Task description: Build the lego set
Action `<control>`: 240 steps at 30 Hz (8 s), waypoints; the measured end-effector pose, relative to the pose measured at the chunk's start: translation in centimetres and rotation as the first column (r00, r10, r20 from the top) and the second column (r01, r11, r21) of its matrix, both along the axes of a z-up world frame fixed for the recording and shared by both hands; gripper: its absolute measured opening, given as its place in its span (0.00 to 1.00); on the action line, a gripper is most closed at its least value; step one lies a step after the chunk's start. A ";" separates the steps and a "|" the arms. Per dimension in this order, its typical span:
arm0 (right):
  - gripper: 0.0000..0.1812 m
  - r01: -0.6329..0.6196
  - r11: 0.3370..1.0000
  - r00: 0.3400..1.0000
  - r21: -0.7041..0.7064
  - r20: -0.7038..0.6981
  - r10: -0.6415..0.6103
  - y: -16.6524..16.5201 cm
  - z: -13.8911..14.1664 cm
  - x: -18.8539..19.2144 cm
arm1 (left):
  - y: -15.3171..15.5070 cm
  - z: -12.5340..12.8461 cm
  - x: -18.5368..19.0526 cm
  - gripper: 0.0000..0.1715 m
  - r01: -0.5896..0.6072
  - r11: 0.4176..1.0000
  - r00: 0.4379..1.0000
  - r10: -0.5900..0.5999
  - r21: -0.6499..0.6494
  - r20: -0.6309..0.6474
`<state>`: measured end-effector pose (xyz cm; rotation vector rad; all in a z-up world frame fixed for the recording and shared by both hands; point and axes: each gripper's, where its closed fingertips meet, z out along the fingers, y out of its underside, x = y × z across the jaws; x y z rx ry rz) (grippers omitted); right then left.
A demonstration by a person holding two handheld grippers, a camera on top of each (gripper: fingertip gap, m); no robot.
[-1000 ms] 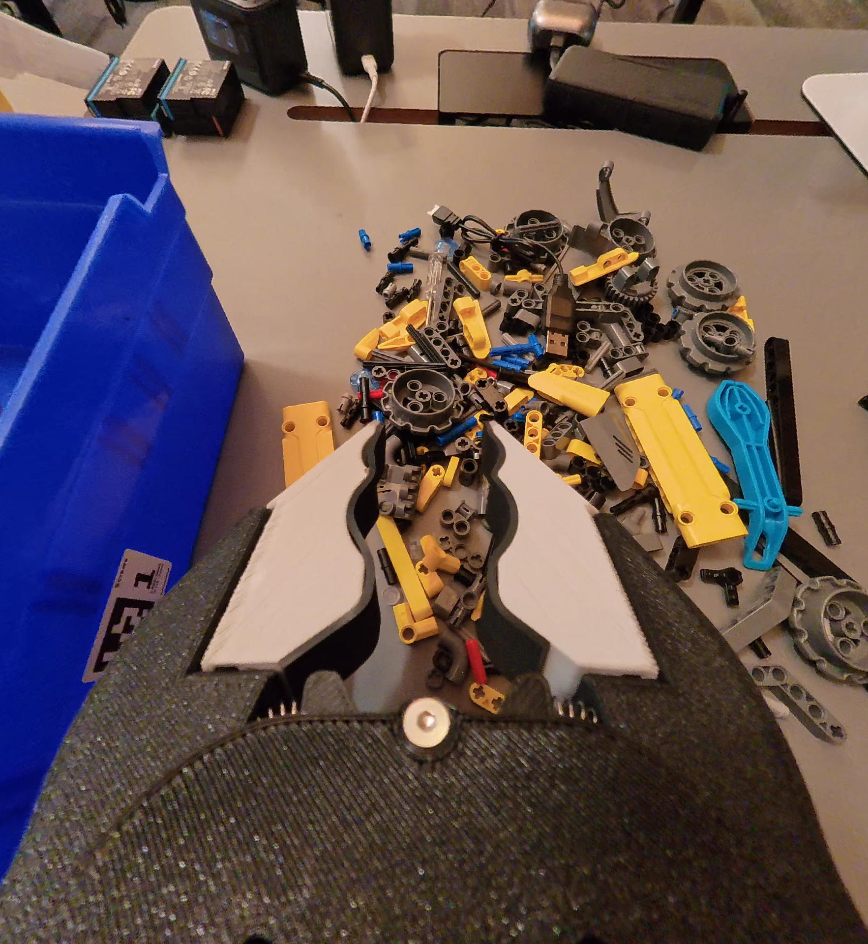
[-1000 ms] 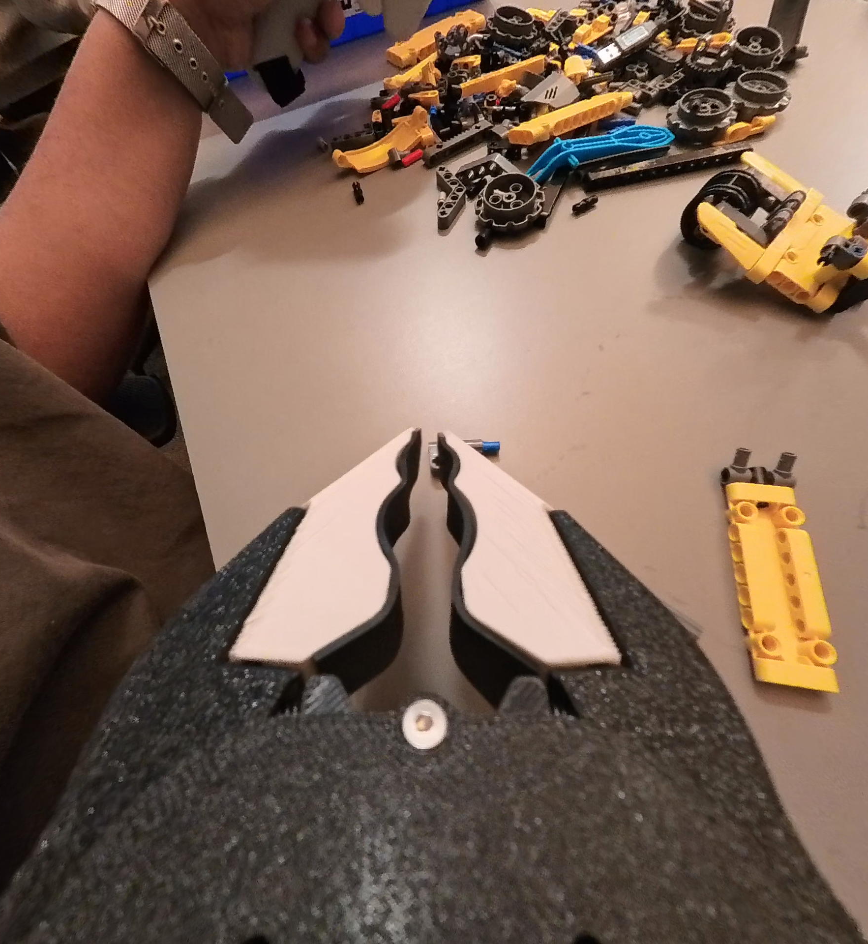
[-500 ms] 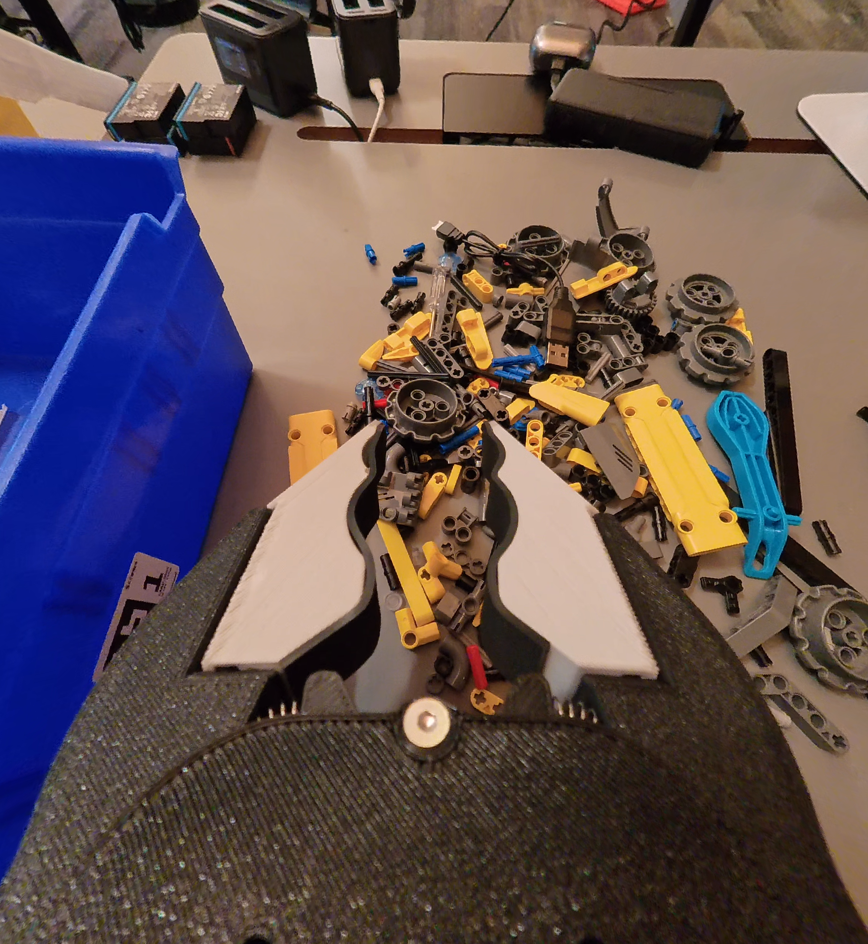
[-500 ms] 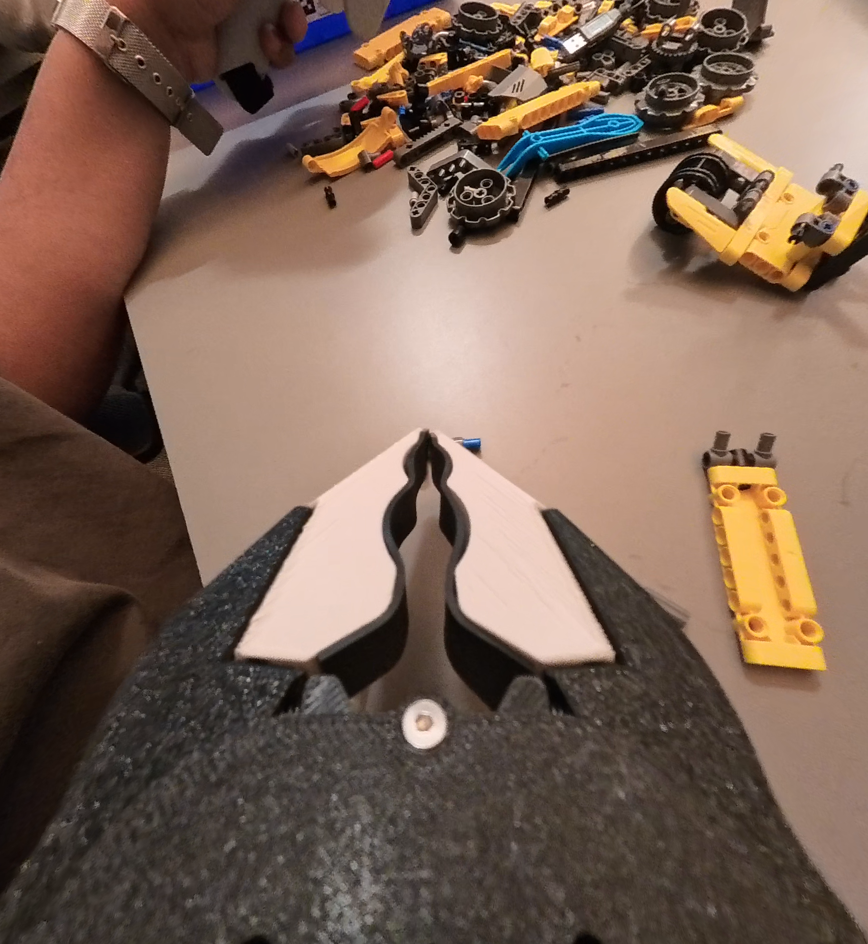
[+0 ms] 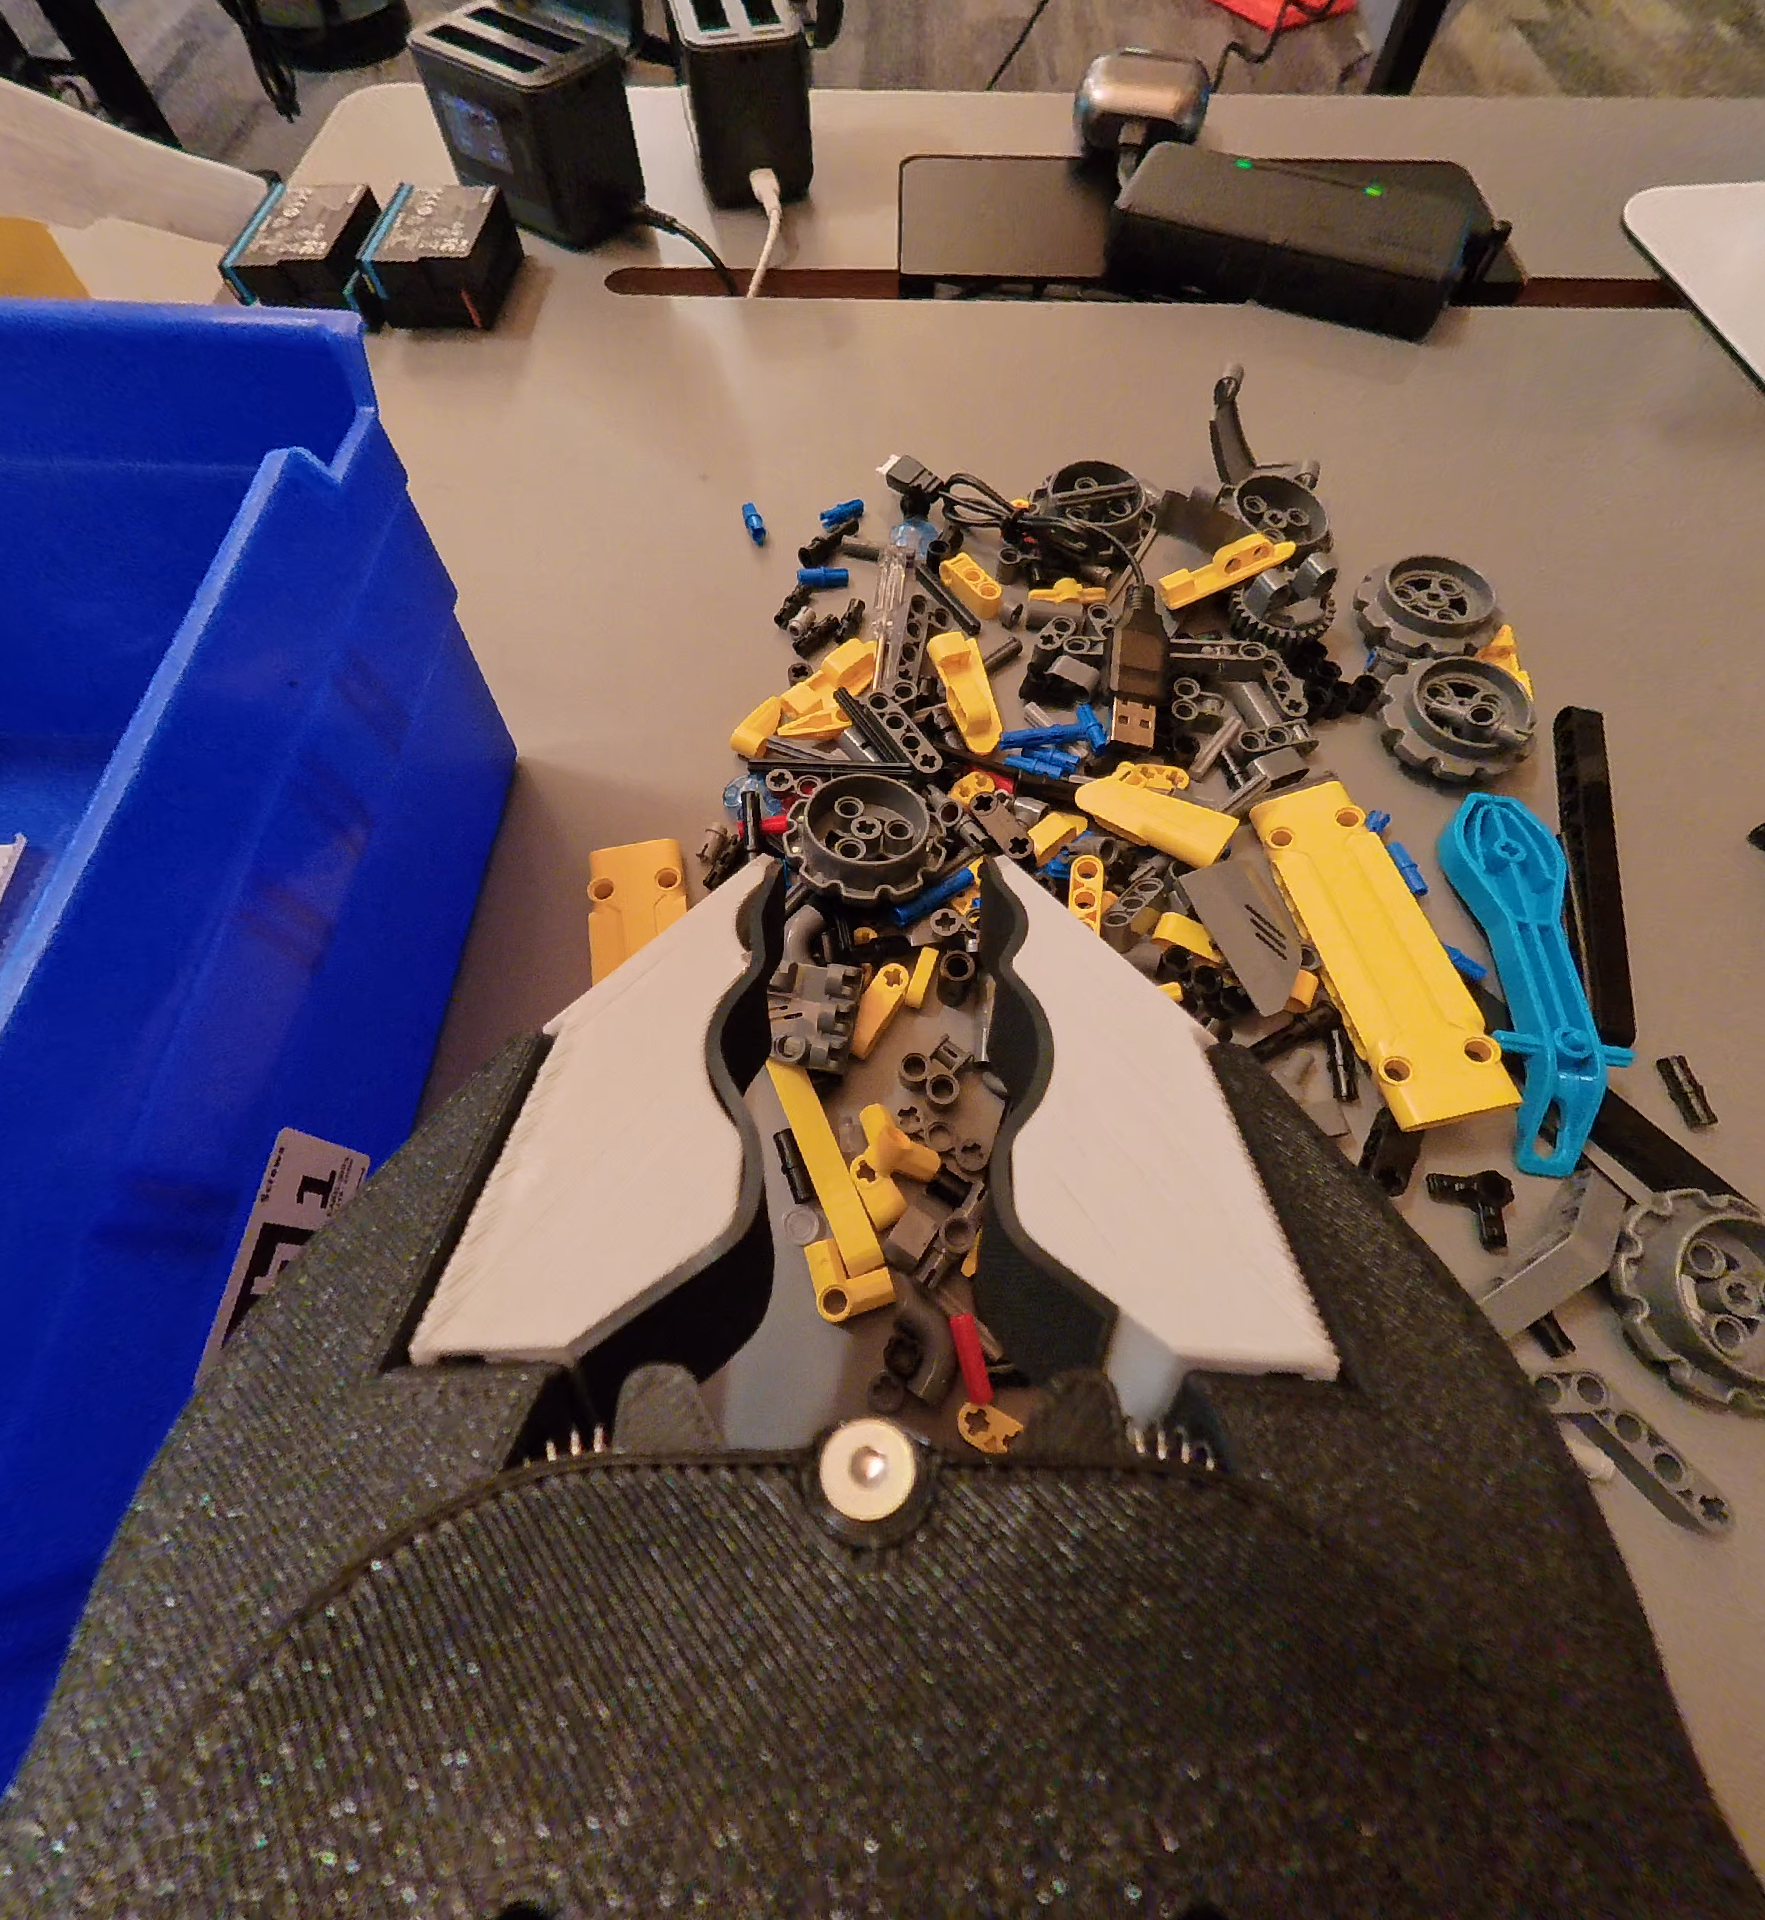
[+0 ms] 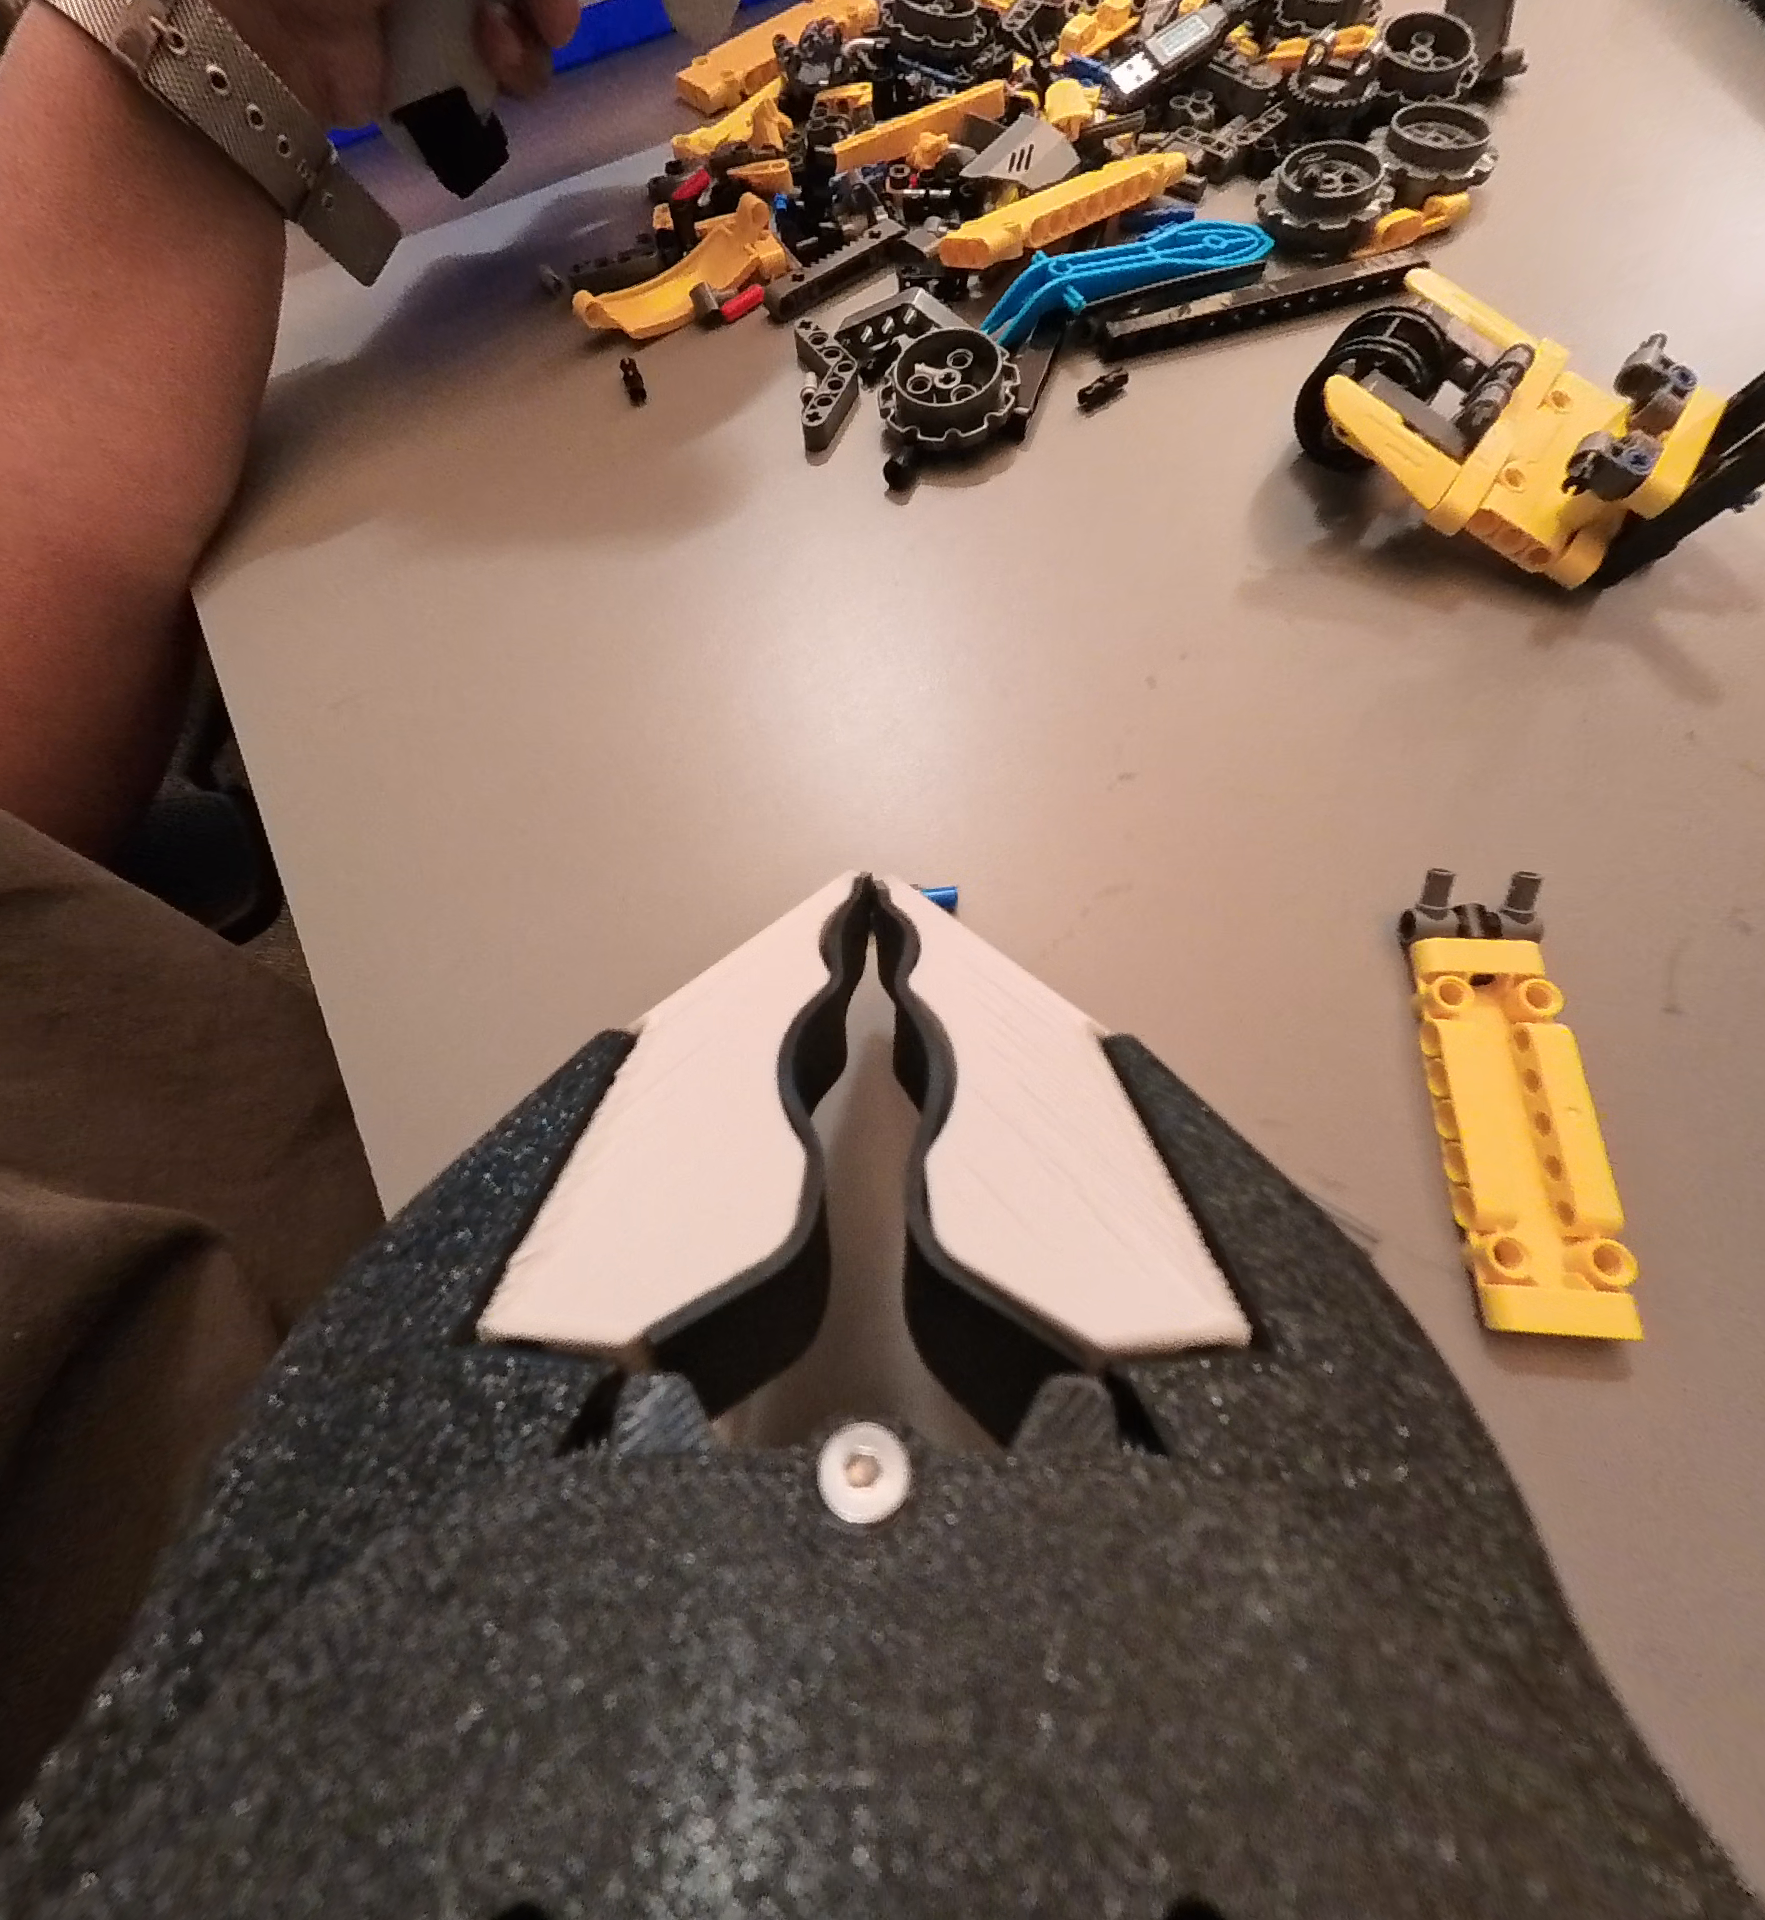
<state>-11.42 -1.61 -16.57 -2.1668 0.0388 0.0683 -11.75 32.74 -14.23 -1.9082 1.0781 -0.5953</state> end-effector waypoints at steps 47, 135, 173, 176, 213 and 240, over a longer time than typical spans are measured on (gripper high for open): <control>0.00 0.059 0.998 0.975 0.015 0.216 -0.061 2.5 3.2 3.1 | 1.0 0.7 -0.9 0.18 -0.048 0.998 0.999 0.048 0.027 0.018; 0.12 -0.311 0.942 0.934 0.127 0.224 0.278 15.7 3.9 0.9 | -3.6 -3.0 1.0 0.02 0.163 0.985 0.966 -0.169 -0.049 -0.196; 0.12 -0.313 0.941 0.932 0.128 0.230 0.279 15.7 3.7 0.8 | -2.0 -3.5 0.0 0.03 0.088 0.996 0.970 -0.093 -0.032 -0.227; 0.12 -0.314 0.941 0.932 0.128 0.230 0.280 15.7 3.8 0.8 | -2.4 -3.5 0.3 0.03 0.108 0.993 0.969 -0.116 -0.049 -0.217; 0.12 -0.318 0.941 0.927 0.117 0.249 0.282 15.8 3.6 0.6 | 2.6 4.9 -2.3 0.09 -0.175 0.978 0.968 0.150 0.110 0.202; 0.25 -0.411 0.911 0.876 -0.021 0.269 0.401 32.7 5.5 0.5 | 3.1 5.6 -3.5 0.06 -0.162 0.986 0.951 0.150 0.023 0.272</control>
